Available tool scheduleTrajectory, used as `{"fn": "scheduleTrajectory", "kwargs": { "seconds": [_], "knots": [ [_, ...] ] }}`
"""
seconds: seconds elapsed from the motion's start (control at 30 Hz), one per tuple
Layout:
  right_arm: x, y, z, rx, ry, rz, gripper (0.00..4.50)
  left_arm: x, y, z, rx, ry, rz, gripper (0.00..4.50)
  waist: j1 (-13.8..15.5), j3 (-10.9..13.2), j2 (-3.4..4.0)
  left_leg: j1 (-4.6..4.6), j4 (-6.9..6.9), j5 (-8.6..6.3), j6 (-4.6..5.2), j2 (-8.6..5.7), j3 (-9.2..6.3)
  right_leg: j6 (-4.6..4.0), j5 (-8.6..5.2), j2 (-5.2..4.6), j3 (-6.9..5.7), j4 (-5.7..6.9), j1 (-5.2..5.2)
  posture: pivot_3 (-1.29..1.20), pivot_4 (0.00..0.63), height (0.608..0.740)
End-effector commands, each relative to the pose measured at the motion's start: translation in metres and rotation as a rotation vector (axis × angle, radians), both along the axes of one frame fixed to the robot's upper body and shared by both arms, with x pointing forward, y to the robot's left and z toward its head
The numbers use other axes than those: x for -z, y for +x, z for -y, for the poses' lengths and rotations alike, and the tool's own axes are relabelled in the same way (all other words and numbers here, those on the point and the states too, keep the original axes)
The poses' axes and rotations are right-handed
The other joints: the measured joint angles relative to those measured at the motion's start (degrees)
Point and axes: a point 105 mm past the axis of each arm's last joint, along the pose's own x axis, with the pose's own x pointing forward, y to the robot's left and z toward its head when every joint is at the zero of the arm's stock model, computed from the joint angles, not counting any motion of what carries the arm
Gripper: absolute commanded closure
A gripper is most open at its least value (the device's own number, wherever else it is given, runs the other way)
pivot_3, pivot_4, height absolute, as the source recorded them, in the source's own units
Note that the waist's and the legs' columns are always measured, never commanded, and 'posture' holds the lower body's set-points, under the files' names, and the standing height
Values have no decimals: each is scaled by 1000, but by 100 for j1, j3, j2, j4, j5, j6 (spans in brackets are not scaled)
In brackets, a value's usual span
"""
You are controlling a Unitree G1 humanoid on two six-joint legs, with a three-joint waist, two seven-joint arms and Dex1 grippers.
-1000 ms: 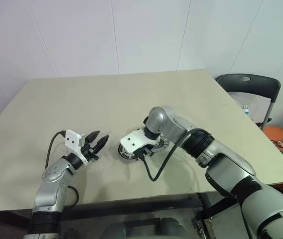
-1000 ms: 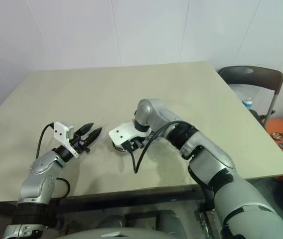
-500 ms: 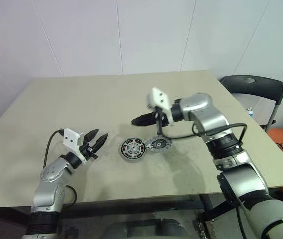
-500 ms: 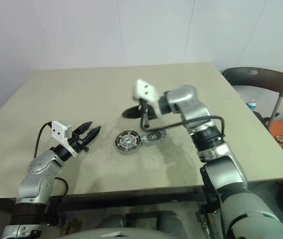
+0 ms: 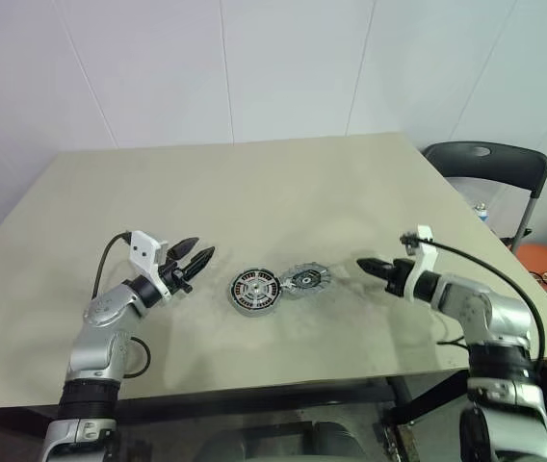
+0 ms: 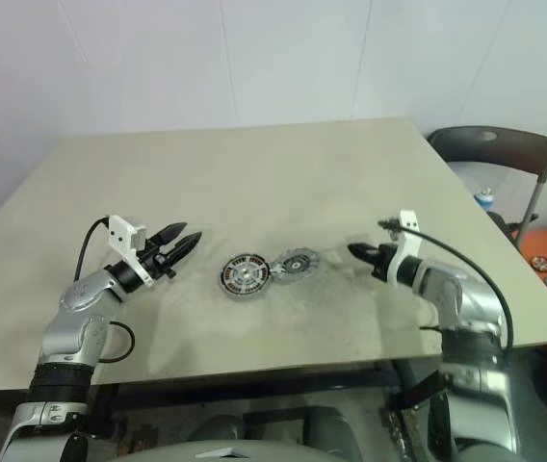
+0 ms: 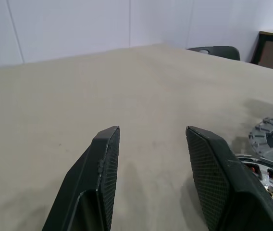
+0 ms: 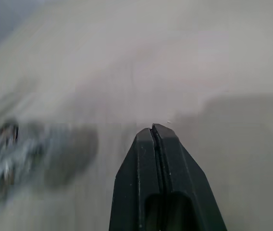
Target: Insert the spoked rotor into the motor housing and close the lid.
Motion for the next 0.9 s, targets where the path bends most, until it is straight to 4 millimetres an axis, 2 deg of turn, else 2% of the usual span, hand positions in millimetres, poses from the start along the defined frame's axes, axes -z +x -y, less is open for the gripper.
{"fn": "scheduleTrajectory", "kwargs": {
  "seconds": [0.03, 0.17, 0.33, 0.57, 0.8, 0.9],
  "knots": [
    [-20, -14, -28, -127, 22, 50, 4477, -14, 5, -2, 14, 11, 45, 2156, 5, 0, 0, 1, 2, 0, 0, 2, -1, 1, 0, 2, -1, 0, 3, 0, 0, 740],
    [-16, -17, -34, -128, 30, 29, 4477, -13, 6, 0, 18, 12, 46, 2156, 16, 0, 0, 10, 17, 1, -1, 2, -2, 9, 3, 8, -9, -2, 22, 0, 0, 740],
    [-2, -19, -45, -166, -9, 0, 4477, -14, 5, 0, 10, 7, 52, 2156, 16, 0, -1, 9, 24, 1, 1, 1, -3, 16, 8, 10, -10, -10, 29, 0, 0, 740],
    [13, -10, -36, -127, -81, -6, 4477, -14, -2, -6, -6, 16, 54, 2156, 17, 0, -1, 5, 19, 0, 3, 0, -3, 16, 9, 5, -9, -20, 26, 0, 0, 740],
    [19, -10, -68, -195, -109, 58, 4477, -21, -5, -7, 6, -6, 60, 2156, 12, 0, -1, 8, 19, 0, 2, 3, -4, 16, 9, 9, -9, -17, 26, 0, 0, 740],
    [17, -2, -75, -154, -121, 104, 4477, -25, -11, -2, 62, -20, 40, 2156, 12, 0, -1, 7, 19, 0, 2, 2, -4, 17, 9, 8, -9, -17, 26, 0, 0, 740]
  ]
}}
